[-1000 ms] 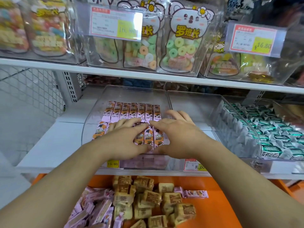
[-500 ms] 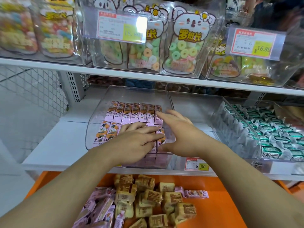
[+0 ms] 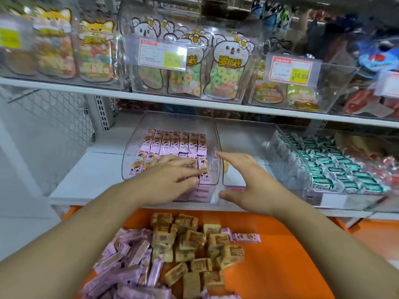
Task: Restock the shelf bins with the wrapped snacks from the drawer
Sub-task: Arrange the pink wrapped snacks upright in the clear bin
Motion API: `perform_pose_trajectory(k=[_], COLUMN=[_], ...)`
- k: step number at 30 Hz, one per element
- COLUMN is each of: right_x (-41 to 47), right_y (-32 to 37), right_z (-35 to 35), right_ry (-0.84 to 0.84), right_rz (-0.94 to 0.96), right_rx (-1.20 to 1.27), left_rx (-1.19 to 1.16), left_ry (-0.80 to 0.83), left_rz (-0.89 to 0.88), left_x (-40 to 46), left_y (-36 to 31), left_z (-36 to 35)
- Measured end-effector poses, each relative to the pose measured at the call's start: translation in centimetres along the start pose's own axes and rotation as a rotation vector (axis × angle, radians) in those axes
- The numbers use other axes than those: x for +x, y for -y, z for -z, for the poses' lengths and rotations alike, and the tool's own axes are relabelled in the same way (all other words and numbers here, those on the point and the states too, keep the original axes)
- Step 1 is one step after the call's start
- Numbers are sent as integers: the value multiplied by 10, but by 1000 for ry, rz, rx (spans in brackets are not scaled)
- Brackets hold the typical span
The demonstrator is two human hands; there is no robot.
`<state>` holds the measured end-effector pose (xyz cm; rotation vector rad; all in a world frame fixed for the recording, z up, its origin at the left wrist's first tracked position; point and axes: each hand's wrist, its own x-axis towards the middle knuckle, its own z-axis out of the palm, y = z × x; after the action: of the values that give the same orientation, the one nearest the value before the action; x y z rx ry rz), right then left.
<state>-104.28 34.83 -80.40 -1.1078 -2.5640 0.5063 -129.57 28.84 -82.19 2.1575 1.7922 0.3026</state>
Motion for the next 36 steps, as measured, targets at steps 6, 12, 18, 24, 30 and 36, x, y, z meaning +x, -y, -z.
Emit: perform_pose_trajectory(k=[6,12,18,24,30,36], right_x=[-61,-105,-119,-109,-106,-111], right_y=[7,-27,-81,-120,-129,-125], right_z=[-16,-94,-176,-231,-264,-273], right_ry=[69,400,729,905,901,929], right_rz=[-112,-273,-368,-418,-395,-398], right_rx=[235,25,-102,-98,-27,-7], left_rx=[-99,-32,-32,-36,-137,-130], left_ry=[-111,167,472,598,585,569], left_rz=[-87,-105,-45,93,230,276], left_x=[-54,-96,-97,-87,-88,-85], left_y=[-14,-13,22,66,78,84], left_z=[-25,-120,-208,-248,-266,-273])
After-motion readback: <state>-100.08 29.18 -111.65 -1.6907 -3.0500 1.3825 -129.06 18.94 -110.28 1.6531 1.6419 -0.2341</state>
